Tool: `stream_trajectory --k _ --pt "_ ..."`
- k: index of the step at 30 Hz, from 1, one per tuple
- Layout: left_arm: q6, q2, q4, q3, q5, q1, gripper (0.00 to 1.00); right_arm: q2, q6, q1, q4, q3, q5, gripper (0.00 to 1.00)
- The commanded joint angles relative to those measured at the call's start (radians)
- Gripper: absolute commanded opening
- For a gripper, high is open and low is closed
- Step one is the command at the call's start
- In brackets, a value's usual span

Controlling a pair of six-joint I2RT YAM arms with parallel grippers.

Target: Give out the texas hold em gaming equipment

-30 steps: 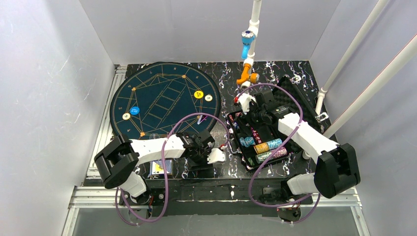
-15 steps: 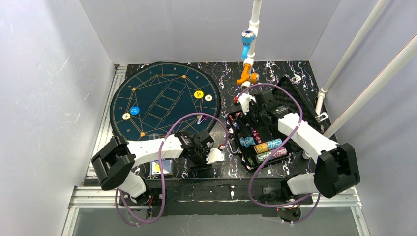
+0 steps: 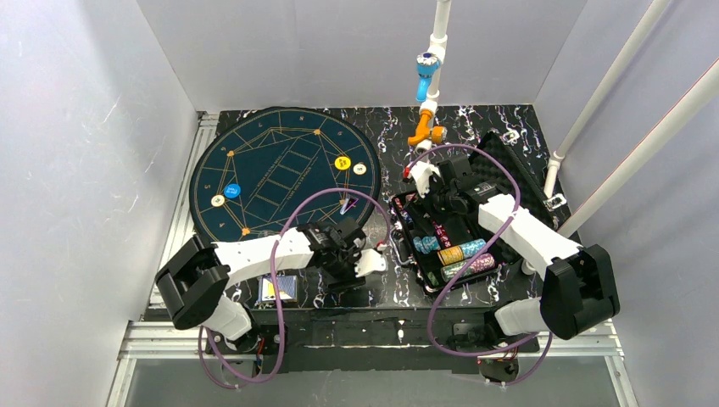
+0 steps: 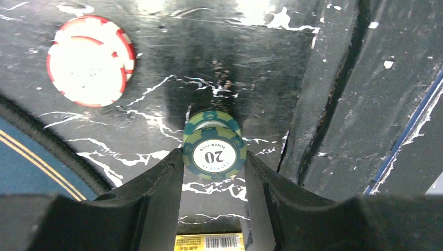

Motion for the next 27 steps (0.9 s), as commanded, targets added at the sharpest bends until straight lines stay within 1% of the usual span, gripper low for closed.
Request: stream_trajectory --k 1,5,10,16,19,23,25,26,27 --pt "-0.012 -0.040 -0.035 0.054 0.047 0.062 0.26 0.000 0.008 -0.004 0.030 0.011 -0.005 0.88" --pt "0.000 -0.069 -0.063 0.086 0.089 0.172 0.24 -0.002 0.008 -0.004 0.030 0.011 -0.003 0.88" --pt "0.051 -0.056 -0.092 0.148 0.113 0.360 0.24 -0.002 0.006 -0.004 0.030 0.011 -0.005 0.88" --pt "0.103 0.097 -0.076 0.255 0.103 0.572 0.24 -0.003 0.007 -0.004 0.028 0.008 -0.004 0.88" --pt "0.121 0.175 -0.053 0.297 0.085 0.645 0.24 -0.004 0.007 -0.004 0.028 0.007 -0.002 0.88" --pt "0.131 0.260 -0.040 0.350 0.080 0.712 0.25 -0.004 0.005 -0.004 0.030 0.005 0.001 0.88" --pt "0.132 0.292 -0.037 0.375 0.074 0.737 0.28 -0.002 0.005 -0.003 0.030 0.007 0.000 0.88" --pt "0.129 0.301 -0.034 0.385 0.070 0.750 0.33 -0.002 0.005 -0.004 0.030 0.005 0.000 0.88" --pt "0.124 0.309 -0.030 0.394 0.064 0.767 0.41 -0.002 0.004 -0.004 0.029 0.006 0.001 0.88"
